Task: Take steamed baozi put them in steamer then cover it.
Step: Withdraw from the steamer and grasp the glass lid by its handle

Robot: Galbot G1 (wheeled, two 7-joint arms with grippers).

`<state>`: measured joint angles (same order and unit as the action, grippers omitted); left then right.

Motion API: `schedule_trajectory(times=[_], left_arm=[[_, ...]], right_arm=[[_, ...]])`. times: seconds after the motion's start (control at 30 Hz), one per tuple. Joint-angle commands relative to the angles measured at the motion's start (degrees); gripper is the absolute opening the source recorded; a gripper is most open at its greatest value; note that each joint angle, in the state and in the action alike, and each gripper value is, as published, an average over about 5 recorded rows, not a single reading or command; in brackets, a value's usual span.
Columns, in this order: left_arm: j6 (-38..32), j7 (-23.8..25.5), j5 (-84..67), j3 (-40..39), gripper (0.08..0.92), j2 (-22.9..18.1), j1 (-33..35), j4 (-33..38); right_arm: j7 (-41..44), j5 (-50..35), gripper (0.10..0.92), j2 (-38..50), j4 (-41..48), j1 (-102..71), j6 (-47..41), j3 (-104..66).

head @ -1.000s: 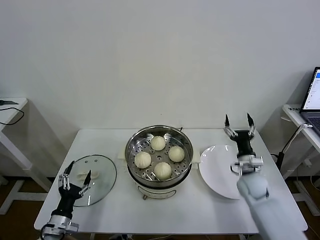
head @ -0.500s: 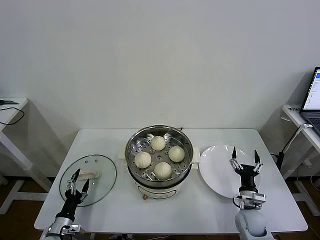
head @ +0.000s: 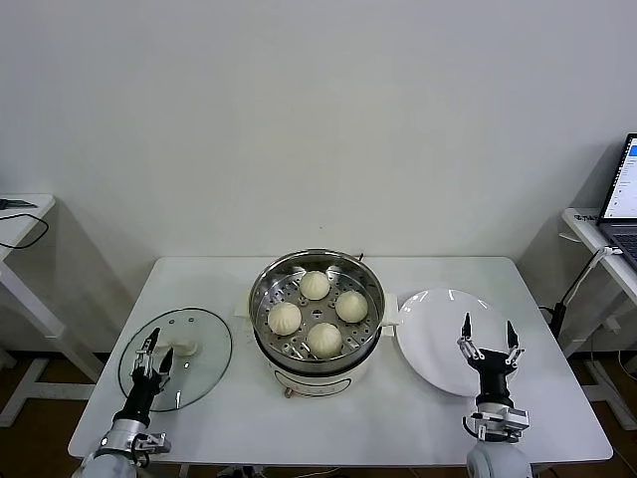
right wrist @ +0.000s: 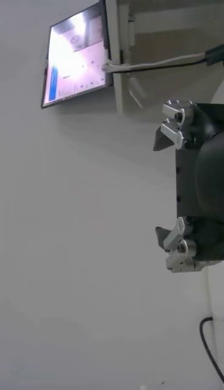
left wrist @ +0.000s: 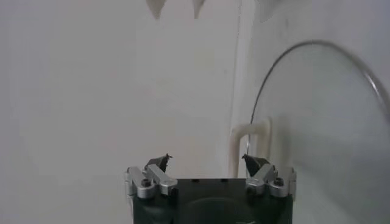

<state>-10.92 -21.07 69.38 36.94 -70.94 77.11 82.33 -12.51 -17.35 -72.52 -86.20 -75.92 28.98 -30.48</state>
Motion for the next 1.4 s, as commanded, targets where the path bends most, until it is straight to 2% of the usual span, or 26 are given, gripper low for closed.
schedule_trajectory(times=[0.03, 0.63, 0.73, 1.2, 1.4], left_arm=[[0.9, -0.7, 2.3, -0.4, 0.823, -0.3, -3.3, -2.7], [2.1, 0.7, 2.3, -1.3, 0.805, -0.7, -6.6, -5.9], [2.2, 1.1, 2.2, -1.3, 0.739, -0.6, -6.6, -6.0], [2.8, 3.0, 2.1, -1.6, 0.333, -0.6, -5.9, -4.7], [4.2, 2.5, 0.3, 0.0, 0.193, -0.2, -3.9, 2.7]], right_arm=[[0.4, 0.2, 0.823, -0.9, -0.3, -1.1, 0.3, -0.8], [0.6, 0.4, 0.823, -0.7, -1.9, -1.3, -0.5, -1.0], [0.5, 0.5, 0.823, -0.7, -2.3, -1.3, -0.7, -1.0], [0.1, 0.3, 0.823, -0.4, -3.8, -0.7, -1.7, -1.4], [0.2, 0.4, 0.823, -0.6, -3.8, -0.9, -1.4, -1.3]])
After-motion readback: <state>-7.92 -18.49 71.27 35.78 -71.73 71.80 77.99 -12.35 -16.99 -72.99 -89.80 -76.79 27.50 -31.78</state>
